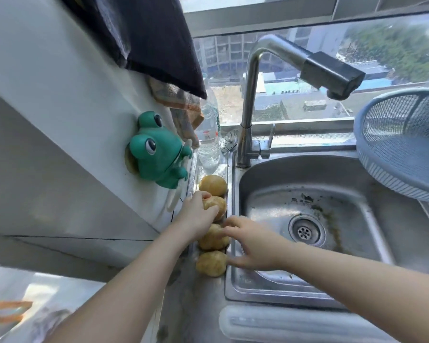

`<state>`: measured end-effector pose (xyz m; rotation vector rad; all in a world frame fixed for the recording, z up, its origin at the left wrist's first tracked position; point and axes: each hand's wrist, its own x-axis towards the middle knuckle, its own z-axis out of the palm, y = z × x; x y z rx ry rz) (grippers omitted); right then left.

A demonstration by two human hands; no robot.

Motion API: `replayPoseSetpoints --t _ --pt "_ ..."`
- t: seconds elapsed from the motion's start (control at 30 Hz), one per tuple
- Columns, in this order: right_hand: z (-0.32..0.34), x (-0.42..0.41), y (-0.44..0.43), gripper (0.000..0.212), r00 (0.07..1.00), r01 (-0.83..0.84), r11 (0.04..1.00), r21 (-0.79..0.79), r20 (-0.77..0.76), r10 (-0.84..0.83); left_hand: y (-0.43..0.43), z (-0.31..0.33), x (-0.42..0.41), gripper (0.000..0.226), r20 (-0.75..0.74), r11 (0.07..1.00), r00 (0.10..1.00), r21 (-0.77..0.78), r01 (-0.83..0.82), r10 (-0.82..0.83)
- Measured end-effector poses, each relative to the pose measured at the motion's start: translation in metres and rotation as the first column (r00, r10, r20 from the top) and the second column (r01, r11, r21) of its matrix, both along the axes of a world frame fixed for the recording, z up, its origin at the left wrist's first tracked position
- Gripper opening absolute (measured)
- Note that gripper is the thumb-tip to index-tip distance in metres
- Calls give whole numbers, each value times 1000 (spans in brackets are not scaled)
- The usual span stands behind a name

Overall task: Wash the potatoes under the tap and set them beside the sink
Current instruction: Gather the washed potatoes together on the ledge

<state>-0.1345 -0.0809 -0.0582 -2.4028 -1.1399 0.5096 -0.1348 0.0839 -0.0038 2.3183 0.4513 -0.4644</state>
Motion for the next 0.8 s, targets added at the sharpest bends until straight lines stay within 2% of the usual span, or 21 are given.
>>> replayPoseSetpoints --t 0.1,0.23,0.4,0.53,0.67,0.8 --pt "-13 -8 13 51 977 -97 995 22 192 91 1 1 -5 46 42 1000 999 8 -22 21" --pt "-20 -12 26 63 949 -128 988 -92 277 149 3 3 -10 45 67 1000 997 -1 -23 23" --pt "-25 -14 34 68 936 -101 982 -157 320 147 7 3 -13 44 81 999 996 -22 -25 27" --pt "-31 -17 39 68 936 -82 988 -132 330 122 12 4 -15 44 91 999 995 -26 -27 30" --pt "-35 -17 43 59 919 -66 994 -90 383 95 13 4 -15 43 90 999 996 -35 -27 30" --pt "-37 -16 47 54 928 -64 997 -40 365 74 13 3 -13 42 105 998 994 -49 -34 39"
